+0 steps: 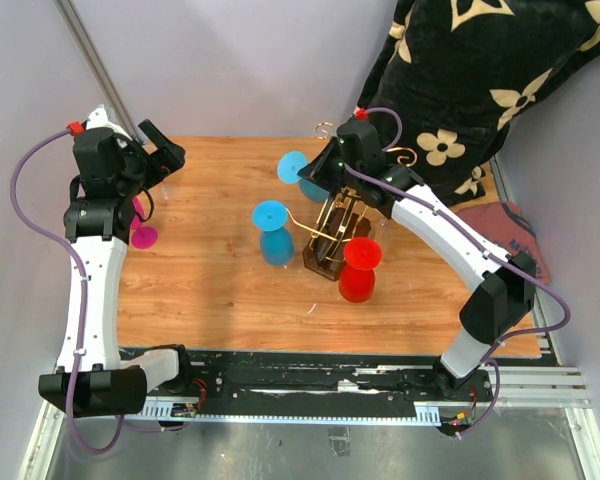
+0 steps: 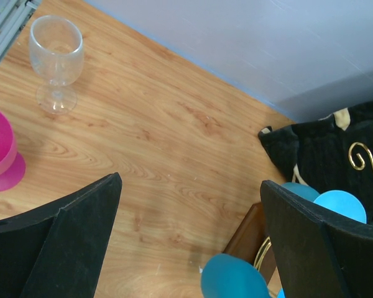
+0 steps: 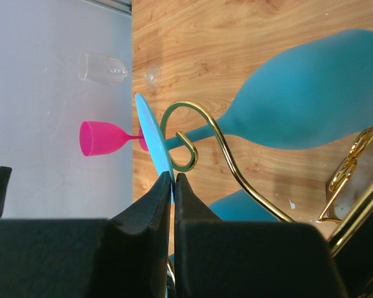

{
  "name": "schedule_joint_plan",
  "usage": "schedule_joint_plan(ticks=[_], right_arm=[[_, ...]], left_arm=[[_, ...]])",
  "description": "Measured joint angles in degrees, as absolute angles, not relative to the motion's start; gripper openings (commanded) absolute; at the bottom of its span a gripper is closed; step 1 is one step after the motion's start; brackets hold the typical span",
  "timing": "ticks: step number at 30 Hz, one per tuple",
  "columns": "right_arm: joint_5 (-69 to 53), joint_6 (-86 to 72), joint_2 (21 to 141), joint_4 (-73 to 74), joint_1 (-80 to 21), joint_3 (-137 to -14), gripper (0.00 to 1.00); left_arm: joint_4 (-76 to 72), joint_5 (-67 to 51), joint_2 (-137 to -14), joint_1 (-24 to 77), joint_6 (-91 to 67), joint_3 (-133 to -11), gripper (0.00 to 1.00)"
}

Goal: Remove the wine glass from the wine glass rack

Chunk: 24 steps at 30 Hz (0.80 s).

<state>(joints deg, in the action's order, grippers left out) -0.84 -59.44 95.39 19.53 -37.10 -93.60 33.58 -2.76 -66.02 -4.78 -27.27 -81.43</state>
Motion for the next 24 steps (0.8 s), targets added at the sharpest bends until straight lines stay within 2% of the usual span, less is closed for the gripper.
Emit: schedule_joint_plan(ticks=[24], right_arm=[[-3.7,-61.7,91.1,14.4,-31.0,-89.5,0.01]], left_arm=[[33.6,-3.7,-66.0,-4.8,-27.3,-81.4,1.0]])
